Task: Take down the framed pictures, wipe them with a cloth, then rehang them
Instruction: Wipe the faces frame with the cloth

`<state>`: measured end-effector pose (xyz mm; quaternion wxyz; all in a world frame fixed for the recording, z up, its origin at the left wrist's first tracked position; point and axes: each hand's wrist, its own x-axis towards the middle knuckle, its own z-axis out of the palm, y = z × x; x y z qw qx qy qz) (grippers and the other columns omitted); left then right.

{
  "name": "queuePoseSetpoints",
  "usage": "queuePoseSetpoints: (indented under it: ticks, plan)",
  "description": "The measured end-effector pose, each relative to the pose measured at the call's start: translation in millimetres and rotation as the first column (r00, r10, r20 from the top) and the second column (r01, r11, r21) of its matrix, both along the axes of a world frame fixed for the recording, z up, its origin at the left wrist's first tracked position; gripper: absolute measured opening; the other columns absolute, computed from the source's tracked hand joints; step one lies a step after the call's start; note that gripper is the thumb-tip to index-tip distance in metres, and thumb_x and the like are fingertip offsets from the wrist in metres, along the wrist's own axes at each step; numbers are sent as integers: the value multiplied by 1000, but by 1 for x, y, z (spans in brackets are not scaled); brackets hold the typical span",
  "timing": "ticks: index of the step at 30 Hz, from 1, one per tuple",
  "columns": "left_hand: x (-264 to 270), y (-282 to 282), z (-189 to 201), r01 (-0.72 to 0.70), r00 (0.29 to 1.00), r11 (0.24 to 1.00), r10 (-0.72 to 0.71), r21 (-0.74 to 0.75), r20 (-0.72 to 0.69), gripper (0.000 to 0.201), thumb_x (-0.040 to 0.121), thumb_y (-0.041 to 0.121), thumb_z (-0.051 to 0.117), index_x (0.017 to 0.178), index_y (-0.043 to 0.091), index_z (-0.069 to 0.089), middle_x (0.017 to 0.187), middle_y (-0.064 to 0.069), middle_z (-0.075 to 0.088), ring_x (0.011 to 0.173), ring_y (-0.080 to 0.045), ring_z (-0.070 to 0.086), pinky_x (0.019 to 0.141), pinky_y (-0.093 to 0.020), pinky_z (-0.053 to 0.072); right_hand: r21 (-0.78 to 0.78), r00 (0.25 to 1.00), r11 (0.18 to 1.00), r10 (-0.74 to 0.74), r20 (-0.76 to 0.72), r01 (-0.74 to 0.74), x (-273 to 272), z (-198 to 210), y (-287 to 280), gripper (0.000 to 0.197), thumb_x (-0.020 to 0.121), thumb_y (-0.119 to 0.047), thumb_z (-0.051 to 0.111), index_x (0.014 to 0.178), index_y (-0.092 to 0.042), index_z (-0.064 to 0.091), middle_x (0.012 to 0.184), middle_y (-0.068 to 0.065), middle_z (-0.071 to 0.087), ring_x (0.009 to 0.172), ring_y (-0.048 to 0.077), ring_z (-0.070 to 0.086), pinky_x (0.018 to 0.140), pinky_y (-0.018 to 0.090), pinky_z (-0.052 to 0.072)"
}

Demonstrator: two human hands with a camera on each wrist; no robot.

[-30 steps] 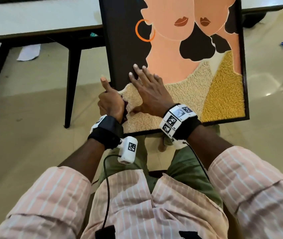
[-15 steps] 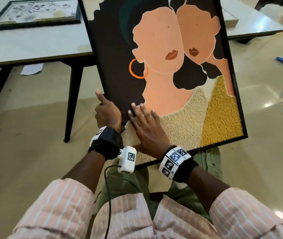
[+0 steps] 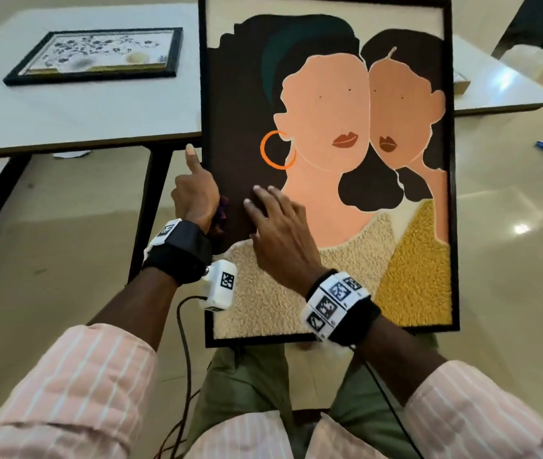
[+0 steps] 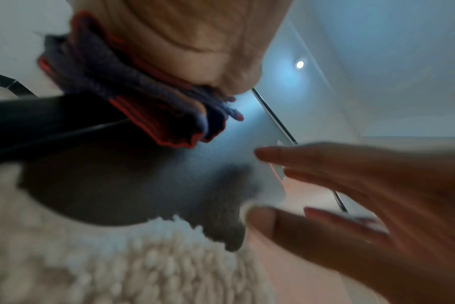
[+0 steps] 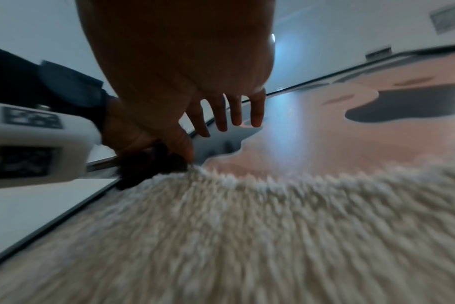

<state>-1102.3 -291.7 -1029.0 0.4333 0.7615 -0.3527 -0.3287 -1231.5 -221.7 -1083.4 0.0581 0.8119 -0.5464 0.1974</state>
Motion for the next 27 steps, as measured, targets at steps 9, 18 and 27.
queuePoseSetpoints:
  ticks: [9,18,27]
  plan:
    - [5,-5,-15,-55,997,998,53,21,57,89,93,71,7,119,9,64,120,-19,64,112,-37,58,95,-45,44,-17,997,1000,11,-74,-12,9,-10,-26,69,92,-51,50,147,-10,39,159,17,24,145,36,25,110,55,29]
    - [-8,13,-21,-101,974,995,104,-28,201,79,97,66,10,114,15,68,117,-14,66,109,-36,59,85,-41,40,-6,993,1000,12,-117,-13,3,-16,-25,83,86,-61,54,150,-10,35,161,17,19,147,36,21,111,56,27]
    - [-11,-30,8,-146,971,988,152,-44,185,81,96,67,12,112,11,68,117,-18,64,108,-38,58,89,-43,41,10,990,999,44,-132,-43,-2,-17,-28,87,86,-59,53,152,-10,27,161,18,14,147,37,17,110,58,27]
